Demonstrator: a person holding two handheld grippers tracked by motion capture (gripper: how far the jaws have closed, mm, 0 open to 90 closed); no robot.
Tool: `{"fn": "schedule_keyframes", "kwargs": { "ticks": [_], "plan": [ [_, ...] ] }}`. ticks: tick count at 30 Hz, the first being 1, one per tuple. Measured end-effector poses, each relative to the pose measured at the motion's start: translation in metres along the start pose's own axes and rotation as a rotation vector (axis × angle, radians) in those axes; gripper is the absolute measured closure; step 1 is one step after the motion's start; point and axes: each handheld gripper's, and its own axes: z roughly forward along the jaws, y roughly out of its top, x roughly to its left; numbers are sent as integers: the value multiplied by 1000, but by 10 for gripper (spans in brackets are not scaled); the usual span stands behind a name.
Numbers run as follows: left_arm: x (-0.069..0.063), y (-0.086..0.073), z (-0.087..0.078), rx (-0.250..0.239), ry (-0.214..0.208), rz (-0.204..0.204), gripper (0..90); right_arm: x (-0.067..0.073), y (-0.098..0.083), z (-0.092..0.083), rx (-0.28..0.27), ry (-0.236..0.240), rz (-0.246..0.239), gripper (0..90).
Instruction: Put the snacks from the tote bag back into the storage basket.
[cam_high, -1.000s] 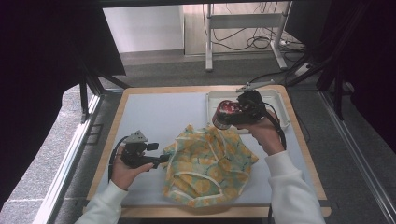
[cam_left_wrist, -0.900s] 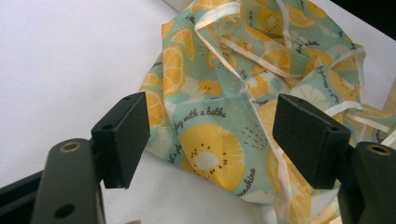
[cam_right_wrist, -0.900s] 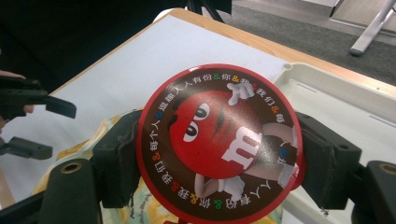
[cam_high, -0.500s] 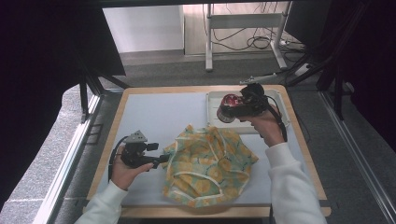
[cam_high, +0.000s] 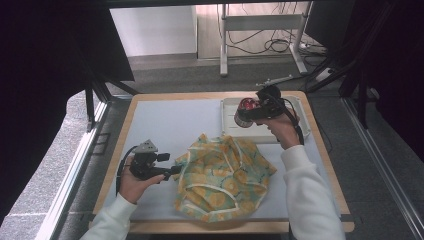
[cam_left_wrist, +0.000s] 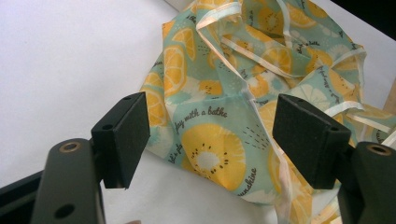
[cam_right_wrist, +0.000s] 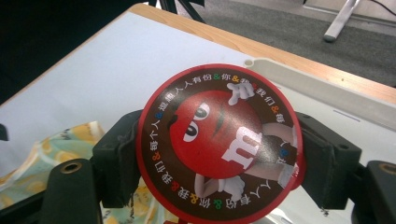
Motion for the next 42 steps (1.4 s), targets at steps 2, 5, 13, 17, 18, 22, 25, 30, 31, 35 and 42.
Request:
{"fn": "schedule_keyframes", "kwargs": {
  "ticks": [2,5,13,17,18,22,25,30,31,35,42],
  "plan": [
    [0,0,0,0,-1,0,279,-2,0,5,9,-4,1,246],
    [0,0,0,0,0,0,279,-5,0,14,23,-14,1,246],
    [0,0,0,0,-2,-1,279,-14,-1,36,62,-35,15,246],
    [0,0,0,1,-3,1,278,-15,-3,47,75,-34,24,246],
    [0,0,0,2,-3,1,279,-15,-4,49,78,-33,24,246],
    [0,0,0,2,-5,0,279,-16,-7,62,95,-33,24,246],
    [0,0,0,2,-5,0,279,-17,-9,70,107,-38,24,246],
    [0,0,0,2,-5,-1,279,-19,-13,85,127,-42,30,245],
    [0,0,0,4,-6,2,279,-19,-14,88,131,-45,30,246],
    [-1,0,1,4,-8,3,279,-19,-16,98,143,-47,29,245],
    [0,0,0,5,-4,2,279,-20,-19,112,167,-57,25,245]
  ]
}}
